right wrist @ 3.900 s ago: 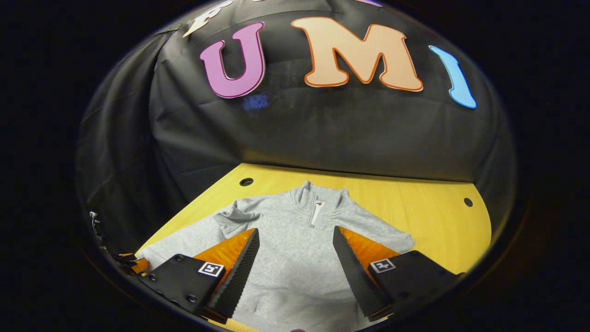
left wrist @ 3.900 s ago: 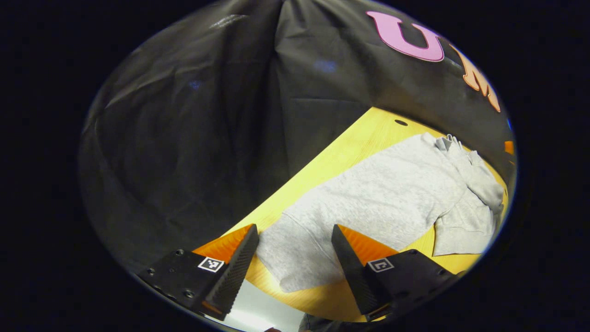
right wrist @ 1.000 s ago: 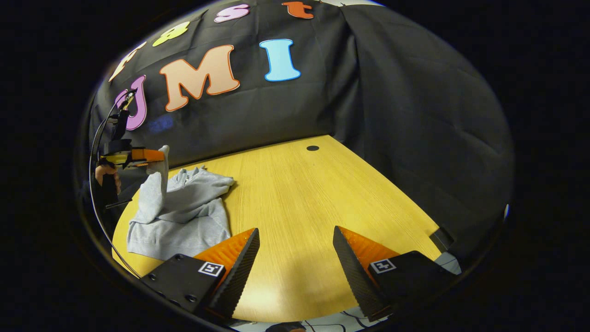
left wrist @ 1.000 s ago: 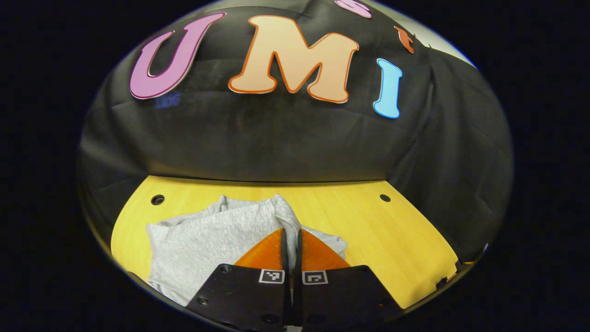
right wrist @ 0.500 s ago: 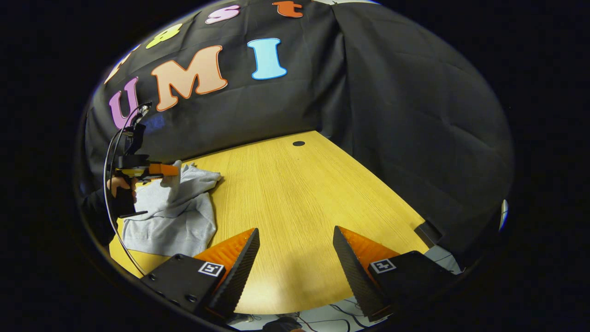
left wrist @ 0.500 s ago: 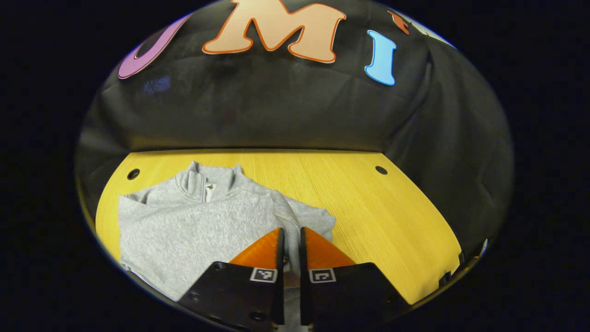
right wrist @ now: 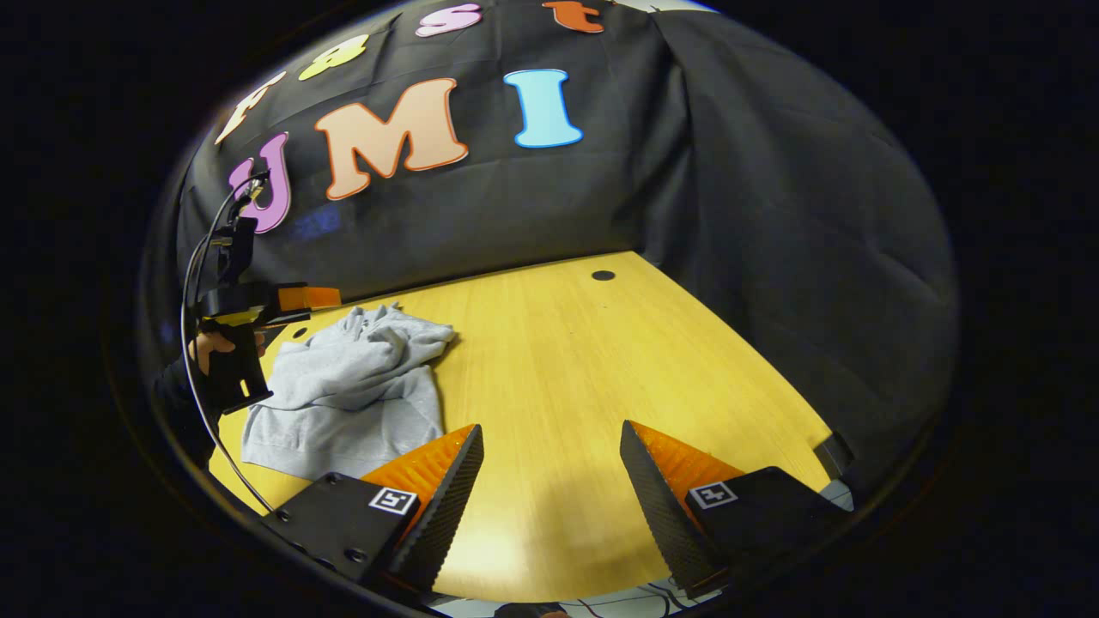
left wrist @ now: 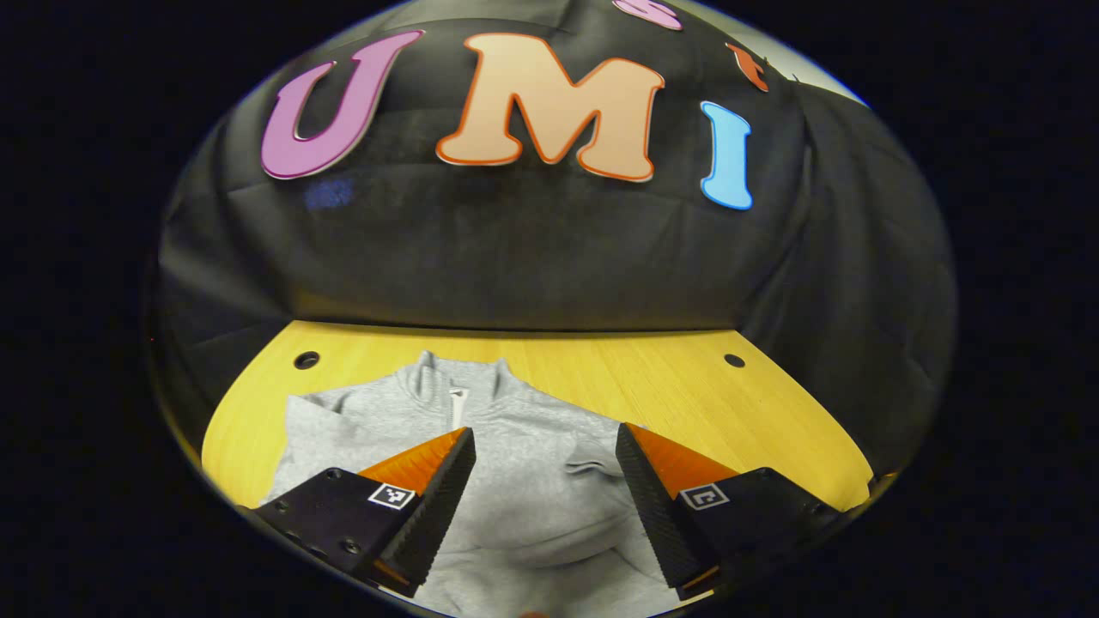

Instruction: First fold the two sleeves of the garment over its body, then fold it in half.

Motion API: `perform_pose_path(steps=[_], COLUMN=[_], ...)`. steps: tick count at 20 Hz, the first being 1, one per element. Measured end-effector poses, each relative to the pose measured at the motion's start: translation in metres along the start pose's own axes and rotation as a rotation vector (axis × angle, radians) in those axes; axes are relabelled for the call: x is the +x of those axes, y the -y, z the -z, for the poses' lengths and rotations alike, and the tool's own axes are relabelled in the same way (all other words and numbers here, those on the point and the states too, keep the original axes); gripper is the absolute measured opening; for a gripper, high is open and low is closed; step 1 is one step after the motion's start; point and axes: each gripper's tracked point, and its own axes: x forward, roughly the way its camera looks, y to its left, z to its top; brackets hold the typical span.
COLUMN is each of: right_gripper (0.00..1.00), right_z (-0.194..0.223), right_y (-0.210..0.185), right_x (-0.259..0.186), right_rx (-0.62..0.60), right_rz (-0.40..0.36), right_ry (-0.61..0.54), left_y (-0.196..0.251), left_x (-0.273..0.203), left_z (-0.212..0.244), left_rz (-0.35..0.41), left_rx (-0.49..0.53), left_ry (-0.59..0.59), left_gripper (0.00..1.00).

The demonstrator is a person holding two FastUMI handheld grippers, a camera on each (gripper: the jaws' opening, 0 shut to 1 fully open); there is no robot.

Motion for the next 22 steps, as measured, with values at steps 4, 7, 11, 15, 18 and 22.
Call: perform_pose_path(steps=[4, 7, 11, 15, 18, 22], right_gripper=[0.99, 0.99, 0.99, 0.96, 0.99, 0.99], right_z=[-0.002, -0.009, -0.011, 0.006, 0.025, 0.055], right_y=[-0.044, -0.078, -0.114, -0.124, -0.125, -0.129], right_x=[0.024, 0.039, 0.054, 0.066, 0.069, 0.068], right_rx=[-0.044, -0.066, -0.108, -0.154, -0.170, -0.185], right_rz=[-0.078, -0.128, -0.160, -0.135, -0.127, -0.122], right_ry=[-0.018, -0.017, -0.021, -0.056, -0.098, -0.165], left_y=[-0.061, -0.112, -0.177, -0.213, -0.216, -0.214], left_x=[-0.036, -0.065, -0.104, -0.141, -0.157, -0.166], left_z=[-0.006, -0.003, 0.021, 0.071, 0.121, 0.175], left_rz=[-0.080, -0.157, -0.266, -0.322, -0.312, -0.296], left_rx=[-0.037, -0.051, -0.019, -0.021, -0.048, -0.042], left_ry=[0.034, 0.049, 0.023, -0.054, -0.143, -0.252], left_gripper=[0.95, 0.95, 0.95, 0.95, 0.95, 0.96])
